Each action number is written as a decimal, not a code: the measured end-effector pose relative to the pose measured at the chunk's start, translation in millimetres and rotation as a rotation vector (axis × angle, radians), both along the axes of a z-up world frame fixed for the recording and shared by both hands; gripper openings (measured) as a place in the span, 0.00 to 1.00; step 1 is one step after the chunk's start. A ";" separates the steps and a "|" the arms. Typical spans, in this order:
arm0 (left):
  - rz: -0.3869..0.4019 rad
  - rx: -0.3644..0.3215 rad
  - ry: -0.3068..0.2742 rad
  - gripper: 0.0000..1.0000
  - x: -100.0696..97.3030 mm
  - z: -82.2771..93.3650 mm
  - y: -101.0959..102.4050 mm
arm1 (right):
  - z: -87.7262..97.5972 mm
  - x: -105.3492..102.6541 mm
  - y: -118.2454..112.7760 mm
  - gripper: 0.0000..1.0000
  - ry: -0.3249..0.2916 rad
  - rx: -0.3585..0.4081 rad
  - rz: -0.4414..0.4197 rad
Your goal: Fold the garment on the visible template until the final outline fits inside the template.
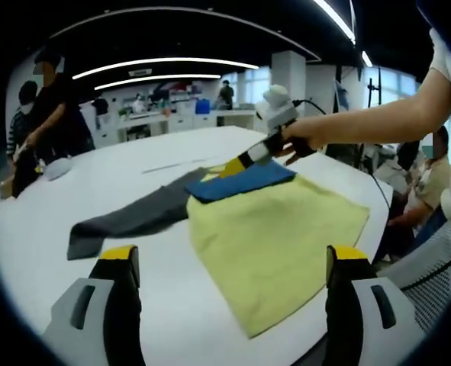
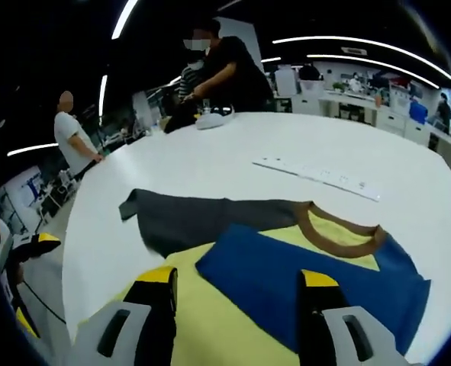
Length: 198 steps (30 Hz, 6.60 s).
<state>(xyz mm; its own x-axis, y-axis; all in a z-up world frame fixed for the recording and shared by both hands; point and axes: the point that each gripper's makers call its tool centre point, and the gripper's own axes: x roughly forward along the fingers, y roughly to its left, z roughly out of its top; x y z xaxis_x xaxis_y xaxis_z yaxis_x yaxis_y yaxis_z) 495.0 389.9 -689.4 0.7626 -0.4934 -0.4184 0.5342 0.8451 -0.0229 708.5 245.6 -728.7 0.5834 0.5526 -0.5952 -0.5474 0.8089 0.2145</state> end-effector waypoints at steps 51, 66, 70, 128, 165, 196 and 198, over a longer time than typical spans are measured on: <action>-0.054 0.027 0.005 0.99 -3.6 2.4 -22.1 | -36.4 -46.1 -208.7 0.08 0.000 -0.173 -0.179; -0.038 0.038 0.013 0.98 -2.5 0.2 -13.5 | -45.4 -57.9 -192.4 0.05 0.011 -0.174 -0.168; -0.037 0.043 0.016 0.98 -3.6 -0.2 -14.1 | -44.0 -58.3 -185.9 0.04 0.021 -0.125 -0.179; -0.026 0.069 0.026 0.96 -7.5 -5.3 -6.2 | -48.3 -46.6 -208.6 0.00 0.027 -0.195 -0.282; 0.013 0.087 0.026 0.96 -7.6 -4.4 3.6 | -61.0 -39.8 -228.3 0.00 0.018 -0.334 -0.195; 0.081 0.069 0.037 0.95 4.3 -6.1 21.0 | -43.5 -45.2 -245.2 0.07 0.013 -0.215 -0.244; 0.090 0.071 0.036 0.95 5.6 -5.8 23.1 | -36.8 -44.2 -242.6 0.15 0.007 -0.166 -0.254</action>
